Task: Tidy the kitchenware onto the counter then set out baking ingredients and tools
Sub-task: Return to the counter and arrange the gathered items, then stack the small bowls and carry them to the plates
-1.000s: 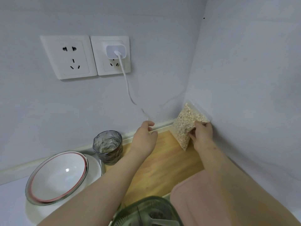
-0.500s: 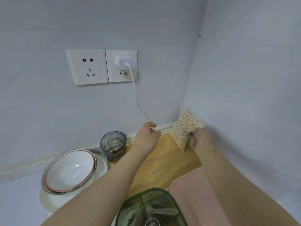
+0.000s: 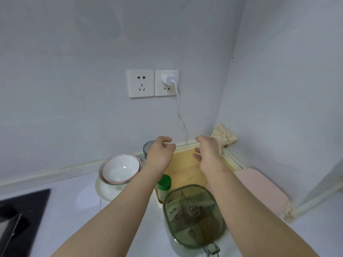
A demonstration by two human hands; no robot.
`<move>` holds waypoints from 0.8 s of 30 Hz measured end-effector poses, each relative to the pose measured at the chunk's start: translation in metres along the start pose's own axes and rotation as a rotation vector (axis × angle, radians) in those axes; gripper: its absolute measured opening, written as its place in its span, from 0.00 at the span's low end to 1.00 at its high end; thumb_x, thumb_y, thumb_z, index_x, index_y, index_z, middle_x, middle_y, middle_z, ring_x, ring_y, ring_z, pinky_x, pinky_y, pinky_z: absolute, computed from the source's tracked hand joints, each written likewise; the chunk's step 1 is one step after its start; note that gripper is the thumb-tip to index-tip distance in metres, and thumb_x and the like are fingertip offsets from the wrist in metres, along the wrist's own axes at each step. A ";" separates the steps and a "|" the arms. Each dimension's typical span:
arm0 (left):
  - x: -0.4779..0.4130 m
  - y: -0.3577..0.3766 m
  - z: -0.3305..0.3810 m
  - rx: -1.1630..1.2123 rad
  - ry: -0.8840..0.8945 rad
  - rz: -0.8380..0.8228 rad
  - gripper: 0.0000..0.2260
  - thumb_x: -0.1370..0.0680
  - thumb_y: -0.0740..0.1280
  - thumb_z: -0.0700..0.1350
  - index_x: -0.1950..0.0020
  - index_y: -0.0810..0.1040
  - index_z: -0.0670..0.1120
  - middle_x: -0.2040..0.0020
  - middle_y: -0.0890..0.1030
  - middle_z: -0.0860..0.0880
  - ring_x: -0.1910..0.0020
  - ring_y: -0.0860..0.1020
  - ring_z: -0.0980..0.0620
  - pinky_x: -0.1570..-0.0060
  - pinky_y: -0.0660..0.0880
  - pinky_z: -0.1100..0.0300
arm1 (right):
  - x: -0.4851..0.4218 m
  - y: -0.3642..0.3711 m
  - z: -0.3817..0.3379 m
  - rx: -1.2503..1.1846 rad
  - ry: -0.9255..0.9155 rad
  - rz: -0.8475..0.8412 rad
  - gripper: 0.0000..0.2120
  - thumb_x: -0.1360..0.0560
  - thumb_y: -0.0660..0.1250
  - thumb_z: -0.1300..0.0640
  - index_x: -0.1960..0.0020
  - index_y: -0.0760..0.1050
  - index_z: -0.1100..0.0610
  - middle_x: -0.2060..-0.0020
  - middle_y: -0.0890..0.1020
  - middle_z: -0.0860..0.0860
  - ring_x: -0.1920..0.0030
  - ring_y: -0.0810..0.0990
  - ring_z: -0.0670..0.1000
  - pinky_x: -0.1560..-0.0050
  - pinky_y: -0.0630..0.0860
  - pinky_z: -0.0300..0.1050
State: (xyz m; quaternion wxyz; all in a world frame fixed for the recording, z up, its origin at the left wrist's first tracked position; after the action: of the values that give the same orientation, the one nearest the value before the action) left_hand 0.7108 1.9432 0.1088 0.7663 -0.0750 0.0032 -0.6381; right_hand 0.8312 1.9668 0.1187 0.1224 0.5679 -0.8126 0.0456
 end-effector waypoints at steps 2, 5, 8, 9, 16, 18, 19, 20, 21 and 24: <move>0.016 -0.014 0.000 0.009 0.004 -0.001 0.03 0.28 0.65 0.43 0.57 0.75 0.51 0.59 0.74 0.44 0.64 0.72 0.46 0.57 0.73 0.50 | 0.027 0.008 0.002 -0.010 0.004 -0.054 0.16 0.25 0.56 0.67 0.39 0.65 0.73 0.66 0.63 0.52 0.67 0.61 0.48 0.68 0.60 0.41; 0.043 -0.038 -0.001 -0.015 0.020 0.031 0.07 0.25 0.64 0.41 0.60 0.74 0.52 0.62 0.76 0.49 0.61 0.75 0.49 0.59 0.72 0.58 | 0.064 0.015 0.011 0.021 0.015 -0.160 0.06 0.24 0.58 0.65 0.56 0.73 0.62 0.67 0.67 0.51 0.66 0.67 0.48 0.66 0.64 0.41; 0.060 -0.063 -0.007 -0.011 0.018 0.089 0.07 0.24 0.64 0.41 0.58 0.74 0.53 0.59 0.78 0.49 0.54 0.78 0.48 0.51 0.73 0.55 | 0.089 0.019 0.024 0.107 -0.013 -0.233 0.06 0.23 0.59 0.61 0.58 0.70 0.53 0.62 0.75 0.50 0.62 0.74 0.48 0.62 0.70 0.41; 0.070 -0.076 -0.008 -0.002 0.007 0.109 0.06 0.24 0.64 0.41 0.57 0.74 0.53 0.59 0.78 0.50 0.53 0.78 0.47 0.48 0.74 0.53 | 0.102 0.023 0.028 0.119 -0.025 -0.256 0.05 0.23 0.60 0.60 0.57 0.70 0.53 0.61 0.76 0.50 0.61 0.75 0.48 0.61 0.71 0.41; 0.114 -0.132 -0.021 0.061 0.012 0.143 0.07 0.23 0.62 0.39 0.57 0.75 0.50 0.55 0.79 0.48 0.58 0.79 0.52 0.54 0.72 0.58 | 0.163 0.041 0.049 0.132 -0.038 -0.327 0.07 0.23 0.60 0.62 0.59 0.71 0.54 0.64 0.76 0.51 0.68 0.73 0.48 0.69 0.65 0.38; 0.125 -0.144 -0.025 0.075 0.004 0.155 0.07 0.22 0.61 0.39 0.56 0.75 0.49 0.59 0.79 0.50 0.61 0.78 0.54 0.57 0.71 0.59 | 0.177 0.045 0.057 0.130 -0.030 -0.332 0.05 0.23 0.60 0.61 0.57 0.72 0.54 0.63 0.77 0.50 0.66 0.74 0.48 0.67 0.67 0.39; 0.131 -0.149 -0.028 0.070 0.002 0.161 0.06 0.22 0.61 0.39 0.56 0.75 0.49 0.59 0.79 0.50 0.61 0.78 0.54 0.57 0.72 0.59 | 0.185 0.047 0.062 0.129 -0.022 -0.337 0.05 0.23 0.60 0.60 0.56 0.72 0.54 0.63 0.77 0.50 0.66 0.74 0.48 0.66 0.69 0.39; 0.139 -0.153 -0.031 0.064 -0.003 0.166 0.06 0.22 0.61 0.39 0.55 0.75 0.48 0.59 0.79 0.50 0.61 0.78 0.54 0.57 0.72 0.59 | 0.194 0.047 0.066 0.135 -0.015 -0.346 0.05 0.23 0.60 0.60 0.56 0.72 0.54 0.63 0.77 0.50 0.66 0.74 0.47 0.66 0.69 0.39; 0.147 -0.157 -0.034 0.055 -0.009 0.169 0.06 0.22 0.61 0.40 0.55 0.75 0.48 0.59 0.79 0.49 0.61 0.78 0.53 0.57 0.72 0.59 | 0.201 0.047 0.069 0.140 -0.017 -0.358 0.05 0.23 0.59 0.60 0.57 0.71 0.54 0.63 0.77 0.49 0.66 0.74 0.47 0.65 0.69 0.39; 0.169 -0.163 -0.040 0.048 -0.038 0.178 0.05 0.22 0.61 0.41 0.55 0.75 0.48 0.59 0.79 0.50 0.60 0.78 0.53 0.56 0.73 0.59 | 0.222 0.044 0.079 0.159 0.004 -0.392 0.08 0.22 0.59 0.60 0.59 0.70 0.52 0.63 0.77 0.49 0.66 0.75 0.47 0.63 0.69 0.39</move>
State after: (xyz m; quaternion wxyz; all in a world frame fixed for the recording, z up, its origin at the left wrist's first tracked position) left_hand 0.5791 1.7453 0.1040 0.8214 -0.0683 -0.0201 -0.5659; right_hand 0.7062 1.7635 0.1007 0.0855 0.7228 -0.6803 0.0861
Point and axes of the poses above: each hand's wrist, its own x-axis away from the middle knuckle, its own y-axis out of the palm, z = x × y, the point moved 1 cm from there along -x, towards the middle knuckle
